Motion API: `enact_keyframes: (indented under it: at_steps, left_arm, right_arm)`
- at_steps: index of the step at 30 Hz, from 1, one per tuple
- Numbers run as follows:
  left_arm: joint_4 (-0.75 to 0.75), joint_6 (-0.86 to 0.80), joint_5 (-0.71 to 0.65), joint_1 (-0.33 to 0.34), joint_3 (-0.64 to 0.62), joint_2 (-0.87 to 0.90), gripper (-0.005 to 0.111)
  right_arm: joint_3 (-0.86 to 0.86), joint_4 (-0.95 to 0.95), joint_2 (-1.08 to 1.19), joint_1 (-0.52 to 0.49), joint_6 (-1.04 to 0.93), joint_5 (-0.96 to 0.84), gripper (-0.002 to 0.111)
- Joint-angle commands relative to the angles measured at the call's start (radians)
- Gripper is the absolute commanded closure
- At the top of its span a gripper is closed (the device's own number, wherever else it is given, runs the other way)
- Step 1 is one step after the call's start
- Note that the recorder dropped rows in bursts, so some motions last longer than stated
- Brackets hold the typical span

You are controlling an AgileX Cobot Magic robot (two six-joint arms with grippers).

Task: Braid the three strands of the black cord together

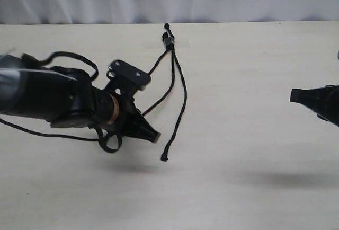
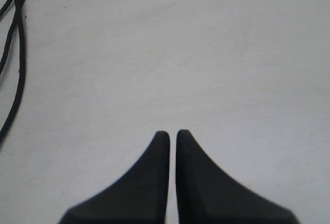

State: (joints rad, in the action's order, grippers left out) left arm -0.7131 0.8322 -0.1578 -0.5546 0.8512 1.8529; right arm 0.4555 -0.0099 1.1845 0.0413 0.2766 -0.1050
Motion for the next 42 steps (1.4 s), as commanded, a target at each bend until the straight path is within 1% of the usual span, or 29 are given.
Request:
enact_keyframes:
  at_steps: [1,3,6,8,13,16,19,21,24,26,28,30,32,33,35,36,37,38,39,42]
  left_arm:
    - [-0.060,-0.001,-0.089,0.138,0.000,-0.129,0.107]
    - [-0.060,-0.001,-0.082,0.231,0.000,-0.134,0.107]
    - [-0.060,-0.001,-0.040,0.299,-0.002,-0.097,0.107]
    - [-0.060,-0.001,-0.004,0.320,-0.002,-0.062,0.107]
    - [-0.060,0.001,0.069,0.323,0.000,0.033,0.105]
    - [-0.058,0.008,0.069,0.323,0.000,0.065,0.094]
    - [-0.056,0.010,0.044,0.323,0.000,0.074,0.074]
    - [-0.056,0.010,0.039,0.323,0.000,0.069,0.064]
    - [-0.051,0.010,0.035,0.323,0.000,0.048,0.059]
    - [-0.035,0.010,0.035,0.323,0.000,0.018,0.059]
    - [-0.030,0.010,0.032,0.323,0.000,-0.034,0.059]
    - [-0.033,0.003,0.017,0.323,0.000,-0.093,0.060]
    - [-0.033,-0.007,-0.015,0.323,0.000,-0.162,0.062]
    - [-0.033,-0.022,-0.039,0.323,0.000,-0.197,0.067]
    - [-0.033,-0.042,-0.076,0.323,0.000,-0.256,0.080]
    - [-0.033,-0.043,-0.107,0.323,0.000,-0.293,0.090]
    - [-0.033,-0.043,-0.128,0.323,0.000,-0.317,0.095]
    - [-0.033,-0.043,-0.149,0.323,-0.002,-0.338,0.103]
    - [-0.035,-0.050,-0.168,0.323,-0.007,-0.368,0.107]
    - [-0.053,-0.050,-0.197,0.333,-0.032,-0.424,0.107]
  right_arm:
    - [0.007,0.003,0.000,-0.005,0.004,0.006,0.104]
    - [0.007,0.003,0.000,-0.005,0.004,0.006,0.104]
    - [0.007,0.003,0.000,-0.005,0.004,0.006,0.104]
    - [0.007,0.003,0.000,-0.005,0.004,0.006,0.104]
    - [0.007,0.003,0.000,-0.005,0.004,0.006,0.104]
    - [0.007,0.003,0.000,-0.005,0.004,0.006,0.104]
    - [0.007,0.003,0.000,-0.005,0.004,0.006,0.104]
    - [0.008,0.003,0.000,-0.005,0.004,0.004,0.104]
    - [0.008,0.003,0.000,-0.005,0.004,0.004,0.104]
    - [0.019,0.001,0.005,0.011,0.000,-0.007,0.104]
    - [0.046,0.001,0.017,0.060,-0.011,-0.036,0.104]
    - [0.084,0.001,0.044,0.138,-0.032,-0.067,0.104]
    - [0.138,0.001,0.088,0.246,-0.040,-0.088,0.104]
    - [0.170,0.001,0.117,0.295,-0.042,-0.104,0.104]
    - [0.237,0.001,0.179,0.379,-0.055,-0.141,0.104]
    - [0.280,0.001,0.219,0.424,-0.065,-0.164,0.104]
    - [0.324,0.001,0.253,0.457,-0.072,-0.182,0.104]
    - [0.372,0.001,0.297,0.497,-0.084,-0.207,0.104]
    - [0.423,-0.001,0.343,0.534,-0.086,-0.237,0.104]
    - [0.586,-0.006,0.485,0.614,-0.086,-0.356,0.104]
